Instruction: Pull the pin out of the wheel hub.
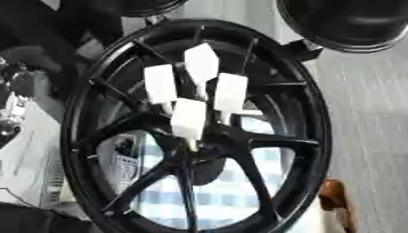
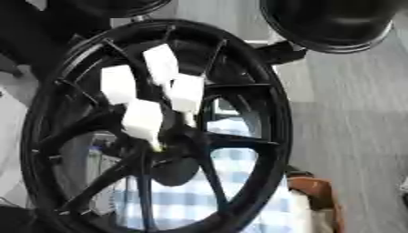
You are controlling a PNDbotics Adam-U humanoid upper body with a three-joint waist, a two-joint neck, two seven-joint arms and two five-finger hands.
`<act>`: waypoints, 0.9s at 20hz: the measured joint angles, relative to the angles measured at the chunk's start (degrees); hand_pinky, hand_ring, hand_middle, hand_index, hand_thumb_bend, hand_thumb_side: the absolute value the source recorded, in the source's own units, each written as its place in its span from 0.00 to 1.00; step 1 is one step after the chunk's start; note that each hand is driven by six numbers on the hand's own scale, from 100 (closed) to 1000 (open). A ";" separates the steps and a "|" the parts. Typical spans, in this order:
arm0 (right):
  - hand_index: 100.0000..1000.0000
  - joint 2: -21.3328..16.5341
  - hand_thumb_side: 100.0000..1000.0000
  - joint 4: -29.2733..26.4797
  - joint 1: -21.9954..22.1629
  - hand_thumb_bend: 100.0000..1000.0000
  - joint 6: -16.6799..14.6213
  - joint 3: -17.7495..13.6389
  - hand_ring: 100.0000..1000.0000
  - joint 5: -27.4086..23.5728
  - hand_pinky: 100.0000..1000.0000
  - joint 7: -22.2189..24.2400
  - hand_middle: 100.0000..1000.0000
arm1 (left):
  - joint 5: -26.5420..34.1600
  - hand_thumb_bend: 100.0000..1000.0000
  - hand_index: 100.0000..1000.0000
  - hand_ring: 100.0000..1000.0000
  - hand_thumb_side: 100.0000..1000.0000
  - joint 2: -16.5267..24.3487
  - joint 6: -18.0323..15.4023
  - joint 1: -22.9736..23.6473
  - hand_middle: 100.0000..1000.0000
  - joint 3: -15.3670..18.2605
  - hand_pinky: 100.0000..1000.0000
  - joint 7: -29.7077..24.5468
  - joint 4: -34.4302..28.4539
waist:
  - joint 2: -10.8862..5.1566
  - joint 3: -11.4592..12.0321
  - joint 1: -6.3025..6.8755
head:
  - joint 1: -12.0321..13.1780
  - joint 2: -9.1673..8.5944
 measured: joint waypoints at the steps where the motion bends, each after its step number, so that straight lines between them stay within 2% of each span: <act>1: 0.68 0.00 0.04 0.00 0.00 0.00 0.00 0.00 0.46 0.00 0.71 0.01 0.51 | 0.00 0.00 0.79 0.67 0.51 0.00 0.01 0.00 0.59 0.00 0.90 -0.03 0.00 | 0.00 0.00 0.00 | 0.00 0.00; 12: 0.68 0.00 0.04 0.00 0.02 0.00 0.23 0.01 0.46 0.00 0.71 0.28 0.51 | -0.51 0.00 0.80 0.68 0.49 0.11 -0.35 -0.59 0.59 -0.02 0.89 -0.42 0.00 | -0.02 -0.04 0.13 | 0.00 0.00; 15: 0.68 0.00 0.04 0.00 0.05 0.00 0.17 0.01 0.46 0.00 0.71 0.36 0.51 | -2.50 0.00 0.80 0.68 0.46 2.07 -2.00 -1.37 0.60 -0.23 0.89 -1.07 0.00 | -0.20 -0.10 0.34 | -0.01 0.00; 17: 0.68 0.00 0.05 0.00 0.08 0.00 0.14 0.03 0.46 0.00 0.71 0.41 0.51 | -5.03 0.00 0.80 0.69 0.40 4.50 -4.06 -2.00 0.61 -0.47 0.87 -2.10 0.00 | -0.42 -0.15 0.54 | -0.03 0.00; 18: 0.68 0.00 0.05 0.00 0.10 0.00 0.15 0.06 0.46 0.00 0.71 0.44 0.51 | -6.70 0.00 0.81 0.70 0.34 6.10 -5.53 -2.53 0.63 -0.67 0.86 -2.86 0.00 | -0.54 -0.19 0.65 | -0.04 0.00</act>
